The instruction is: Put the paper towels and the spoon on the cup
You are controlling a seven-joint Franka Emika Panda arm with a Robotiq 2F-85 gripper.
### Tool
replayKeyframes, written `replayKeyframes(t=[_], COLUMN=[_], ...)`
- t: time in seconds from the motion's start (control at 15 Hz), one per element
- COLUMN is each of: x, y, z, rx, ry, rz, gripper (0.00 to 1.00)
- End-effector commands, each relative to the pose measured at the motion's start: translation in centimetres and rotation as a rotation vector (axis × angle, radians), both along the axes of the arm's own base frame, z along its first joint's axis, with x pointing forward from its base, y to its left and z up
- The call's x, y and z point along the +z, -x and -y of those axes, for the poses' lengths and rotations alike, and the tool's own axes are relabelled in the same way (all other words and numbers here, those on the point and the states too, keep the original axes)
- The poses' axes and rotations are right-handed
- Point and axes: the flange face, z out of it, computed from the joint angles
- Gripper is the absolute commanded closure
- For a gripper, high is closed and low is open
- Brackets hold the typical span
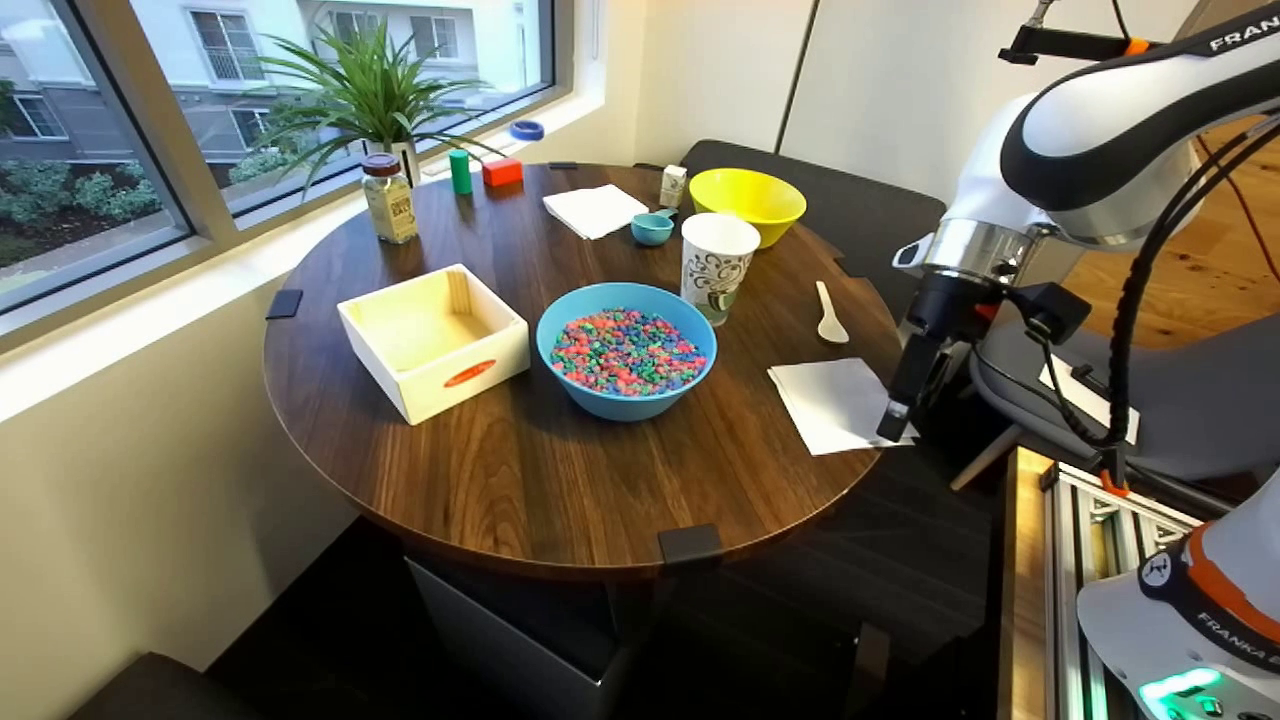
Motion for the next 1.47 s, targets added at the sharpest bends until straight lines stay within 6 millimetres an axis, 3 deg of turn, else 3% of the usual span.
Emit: replayKeyframes(t=[0.0, 0.2, 0.27, 0.47, 0.67, 0.8, 1.07, 1.2, 1.33, 1.4], x=[-0.7, -0.7, -0.6, -0.3, 0.4, 0.6, 2.0, 2.9, 4.8, 5.3], y=[-0.1, 0.0, 0.0, 0.1, 0.1, 0.0, -0.2, 0.9, -0.2, 0.6], z=[0.0, 0.0, 0.1, 0.1, -0.2, -0.3, -0.8, -1.7, -2.0, -2.3], rx=[-0.004, -0.008, -0.007, -0.002, 0.004, 0.004, 0.010, 0.022, 0.032, 0.037], ry=[-0.027, -0.037, -0.037, -0.054, -0.060, -0.050, -0.010, 0.029, 0.080, 0.114], rz=[0.011, 0.008, 0.010, 0.009, 0.013, 0.011, 0.030, 0.060, 0.070, 0.077], gripper=[0.54, 0.73, 0.73, 0.91, 0.99, 0.91, 0.96, 0.96, 0.96, 0.96])
